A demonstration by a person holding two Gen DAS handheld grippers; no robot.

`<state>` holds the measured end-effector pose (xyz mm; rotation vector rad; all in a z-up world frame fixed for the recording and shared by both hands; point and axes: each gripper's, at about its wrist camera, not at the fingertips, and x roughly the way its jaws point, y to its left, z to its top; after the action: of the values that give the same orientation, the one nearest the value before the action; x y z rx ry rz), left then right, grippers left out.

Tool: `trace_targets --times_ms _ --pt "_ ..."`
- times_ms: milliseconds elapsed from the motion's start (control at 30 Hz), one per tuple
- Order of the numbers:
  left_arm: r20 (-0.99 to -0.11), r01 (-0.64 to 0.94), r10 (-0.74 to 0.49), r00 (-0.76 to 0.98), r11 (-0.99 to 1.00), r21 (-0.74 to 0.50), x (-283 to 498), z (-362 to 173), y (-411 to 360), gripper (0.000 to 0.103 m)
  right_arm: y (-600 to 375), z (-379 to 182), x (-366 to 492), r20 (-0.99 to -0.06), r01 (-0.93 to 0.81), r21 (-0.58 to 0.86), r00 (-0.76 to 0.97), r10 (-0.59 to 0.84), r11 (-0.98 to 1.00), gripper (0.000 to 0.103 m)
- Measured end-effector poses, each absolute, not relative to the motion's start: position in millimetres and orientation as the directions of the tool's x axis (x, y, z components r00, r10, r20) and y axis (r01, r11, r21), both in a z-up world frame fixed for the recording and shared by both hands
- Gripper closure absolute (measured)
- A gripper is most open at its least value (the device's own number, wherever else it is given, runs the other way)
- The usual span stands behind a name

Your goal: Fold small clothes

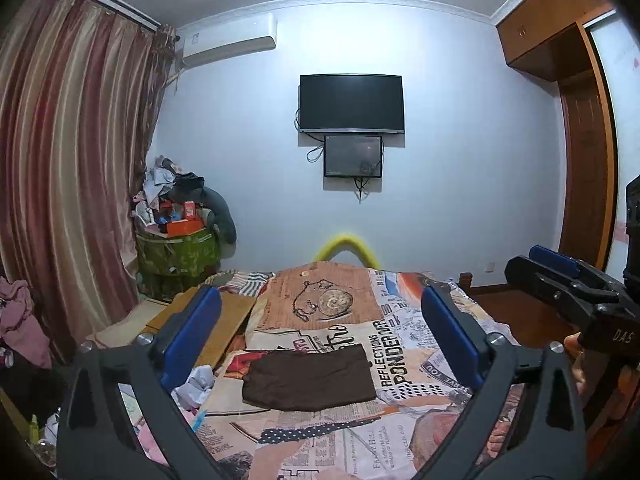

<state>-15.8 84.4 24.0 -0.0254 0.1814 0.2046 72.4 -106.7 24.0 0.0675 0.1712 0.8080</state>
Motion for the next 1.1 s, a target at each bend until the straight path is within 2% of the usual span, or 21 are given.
trace_targets --times_ms 1100 --pt "-0.219 -0.197 0.183 0.958 0.979 -0.044 -6 12 90 0.000 -116 17 63 -0.166 -0.696 0.122 0.689 0.706 0.708 0.000"
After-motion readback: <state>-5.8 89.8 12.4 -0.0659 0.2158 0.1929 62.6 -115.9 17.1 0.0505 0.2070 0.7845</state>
